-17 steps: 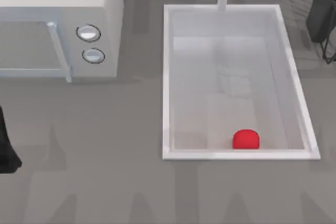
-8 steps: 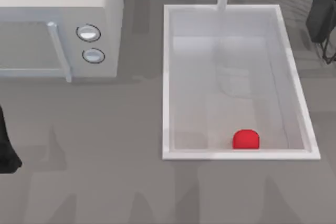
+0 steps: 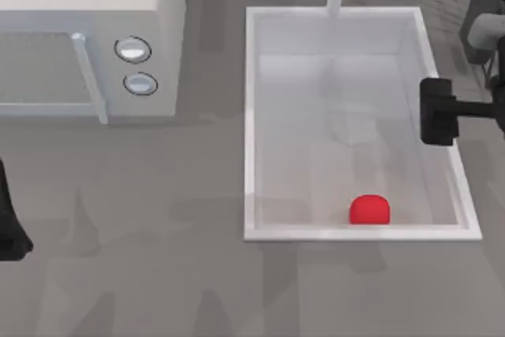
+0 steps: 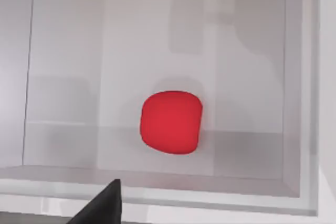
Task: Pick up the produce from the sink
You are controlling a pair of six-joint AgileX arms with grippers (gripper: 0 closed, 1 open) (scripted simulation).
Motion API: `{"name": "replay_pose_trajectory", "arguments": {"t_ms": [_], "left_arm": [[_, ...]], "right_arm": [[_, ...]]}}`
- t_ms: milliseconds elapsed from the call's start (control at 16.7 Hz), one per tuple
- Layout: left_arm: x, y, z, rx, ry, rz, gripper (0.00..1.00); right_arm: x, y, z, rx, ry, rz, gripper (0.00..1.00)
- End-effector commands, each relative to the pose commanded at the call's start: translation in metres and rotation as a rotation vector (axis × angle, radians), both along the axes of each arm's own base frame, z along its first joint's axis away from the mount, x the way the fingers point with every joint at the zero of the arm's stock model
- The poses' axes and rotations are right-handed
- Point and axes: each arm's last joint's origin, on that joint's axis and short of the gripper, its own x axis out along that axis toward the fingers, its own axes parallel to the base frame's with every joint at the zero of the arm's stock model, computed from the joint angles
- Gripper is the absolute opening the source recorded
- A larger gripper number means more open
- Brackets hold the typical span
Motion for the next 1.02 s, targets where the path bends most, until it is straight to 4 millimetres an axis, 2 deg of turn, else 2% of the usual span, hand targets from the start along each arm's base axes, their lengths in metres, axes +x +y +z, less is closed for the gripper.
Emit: {"name": "replay_pose_trajectory", "arguments": {"t_ms": [240,480,660,900,1020], "left_arm": [[0.000,0.000,0.000,0.000,0.000,0.000,1.00],[0.000,0.000,0.000,0.000,0.000,0.000,1.00],[0.000,0.000,0.000,0.000,0.000,0.000,1.00],[0.000,0.000,0.000,0.000,0.000,0.000,1.00],[0.000,0.000,0.000,0.000,0.000,0.000,1.00]], "right_arm": [[0.051,0.047,-0.040,-0.075,0.273,0.003,1.00],[0.074,0.078,-0.075,-0.141,0.432,-0.001,1.00],[0.079,0.086,-0.085,-0.159,0.470,-0.003,1.00],[0.079,0.084,-0.085,-0.157,0.469,-0.007,1.00],[0.080,0.085,-0.091,-0.159,0.473,-0.007,1.00]]}}
